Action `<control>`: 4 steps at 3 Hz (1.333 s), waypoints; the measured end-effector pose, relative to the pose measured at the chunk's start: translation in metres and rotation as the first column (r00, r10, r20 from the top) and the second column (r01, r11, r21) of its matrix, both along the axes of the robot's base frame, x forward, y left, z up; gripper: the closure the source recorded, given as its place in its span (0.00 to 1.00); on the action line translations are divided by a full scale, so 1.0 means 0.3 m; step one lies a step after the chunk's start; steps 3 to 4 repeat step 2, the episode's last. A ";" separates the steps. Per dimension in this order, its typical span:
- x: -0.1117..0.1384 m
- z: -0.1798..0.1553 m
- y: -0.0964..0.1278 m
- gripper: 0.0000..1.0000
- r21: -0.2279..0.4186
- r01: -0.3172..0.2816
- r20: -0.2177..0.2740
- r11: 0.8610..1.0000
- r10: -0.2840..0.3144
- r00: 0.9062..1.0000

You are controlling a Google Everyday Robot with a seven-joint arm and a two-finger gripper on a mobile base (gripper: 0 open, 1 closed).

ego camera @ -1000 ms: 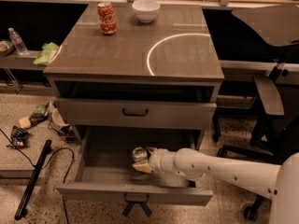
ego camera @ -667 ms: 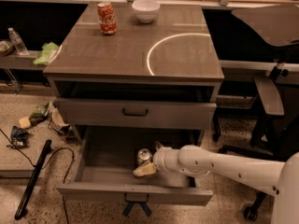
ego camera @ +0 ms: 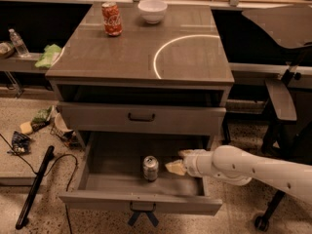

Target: Place 7up can into middle drawer

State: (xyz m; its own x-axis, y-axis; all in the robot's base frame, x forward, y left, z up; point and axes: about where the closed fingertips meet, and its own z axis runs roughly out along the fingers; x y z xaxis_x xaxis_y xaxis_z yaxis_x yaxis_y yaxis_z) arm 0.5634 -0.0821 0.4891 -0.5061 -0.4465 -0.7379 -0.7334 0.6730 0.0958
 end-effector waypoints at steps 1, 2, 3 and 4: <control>-0.060 0.155 -0.097 0.69 0.034 0.020 -0.003 0.999 -0.020 1.000; -0.128 0.201 -0.193 0.84 0.060 0.049 -0.024 0.997 -0.047 0.999; -0.128 0.201 -0.193 0.84 0.060 0.049 -0.024 0.997 -0.047 0.999; -0.128 0.201 -0.193 0.84 0.060 0.049 -0.024 0.997 -0.047 0.999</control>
Offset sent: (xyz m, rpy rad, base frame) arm -0.0179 -0.0290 0.0466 0.0344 0.0023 -0.0201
